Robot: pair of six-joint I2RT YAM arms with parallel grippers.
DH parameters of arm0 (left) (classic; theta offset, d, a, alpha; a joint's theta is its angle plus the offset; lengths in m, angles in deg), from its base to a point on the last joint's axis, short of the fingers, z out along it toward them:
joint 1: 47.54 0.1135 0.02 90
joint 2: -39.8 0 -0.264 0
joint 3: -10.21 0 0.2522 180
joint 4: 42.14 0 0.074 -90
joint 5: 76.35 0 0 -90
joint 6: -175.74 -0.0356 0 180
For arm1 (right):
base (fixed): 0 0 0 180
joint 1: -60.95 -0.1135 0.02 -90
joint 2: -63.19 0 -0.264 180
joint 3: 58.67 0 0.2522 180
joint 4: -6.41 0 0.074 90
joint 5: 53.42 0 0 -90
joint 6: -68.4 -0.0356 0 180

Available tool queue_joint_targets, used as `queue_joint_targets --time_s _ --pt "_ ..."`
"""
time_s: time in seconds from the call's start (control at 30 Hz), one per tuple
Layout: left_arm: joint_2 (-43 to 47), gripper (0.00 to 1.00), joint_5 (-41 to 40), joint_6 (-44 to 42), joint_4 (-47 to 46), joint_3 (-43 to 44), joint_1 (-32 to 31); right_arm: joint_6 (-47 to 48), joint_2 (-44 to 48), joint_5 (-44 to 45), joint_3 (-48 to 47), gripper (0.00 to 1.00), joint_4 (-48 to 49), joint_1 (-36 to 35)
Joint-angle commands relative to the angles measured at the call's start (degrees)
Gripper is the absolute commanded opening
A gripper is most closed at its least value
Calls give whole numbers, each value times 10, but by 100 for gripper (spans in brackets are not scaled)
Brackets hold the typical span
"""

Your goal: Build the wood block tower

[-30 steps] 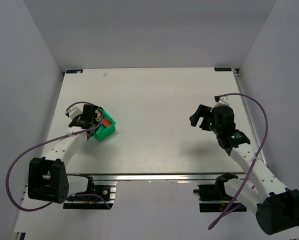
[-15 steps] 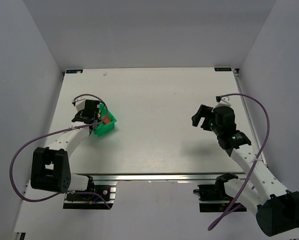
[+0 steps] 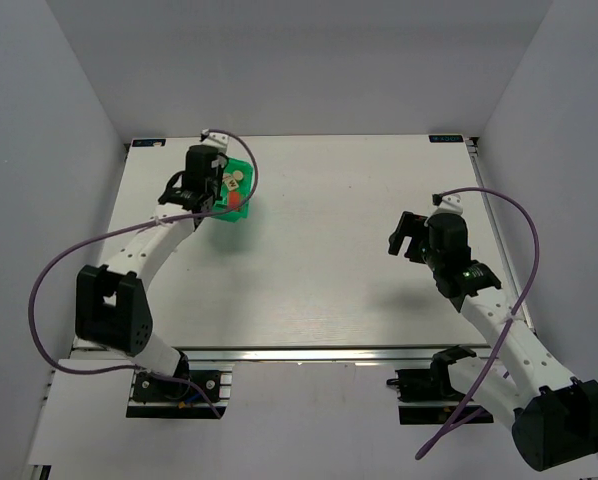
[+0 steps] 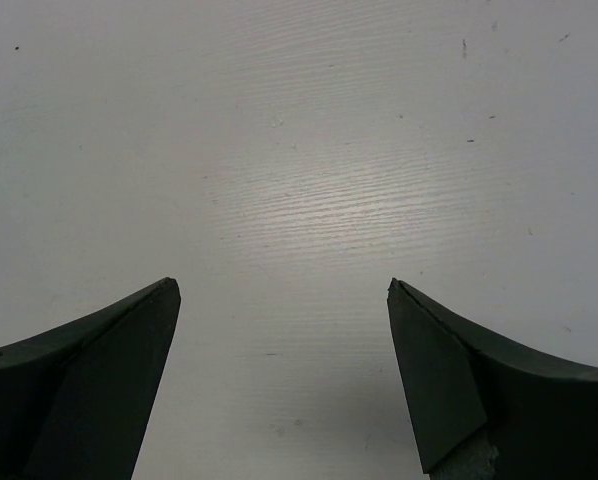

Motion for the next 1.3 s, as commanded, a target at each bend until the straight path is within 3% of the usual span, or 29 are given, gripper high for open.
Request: queue_joint_targets --time_s 0.0,0.13,0.37,0.53,0.63,0.77,1.27 --pt "-34 0 -105 -145 -19 35 -26 14 -2 32 -16 89 0 -2" --pt "-68 0 -155 -221 -55 70 -46 17 -7 40 -16 89 0 -3" --pt "-98 0 -229 -440 -140 65 -92 23 -17 41 -19 89 -3 -3" --pt "-134 0 -324 -665 -328 -5 -131 27 -17 32 -17 89 -1 -2" --pt "-152 0 -346 -736 -409 -33 -155 28 -18 34 -17 89 -1 -2" --pt "-168 0 -356 -739 -381 -27 -183 28 -19 33 -15 89 1 -2" --pt "-235 0 -408 -844 -480 -94 -282 19 -20 41 -4 89 0 -2"
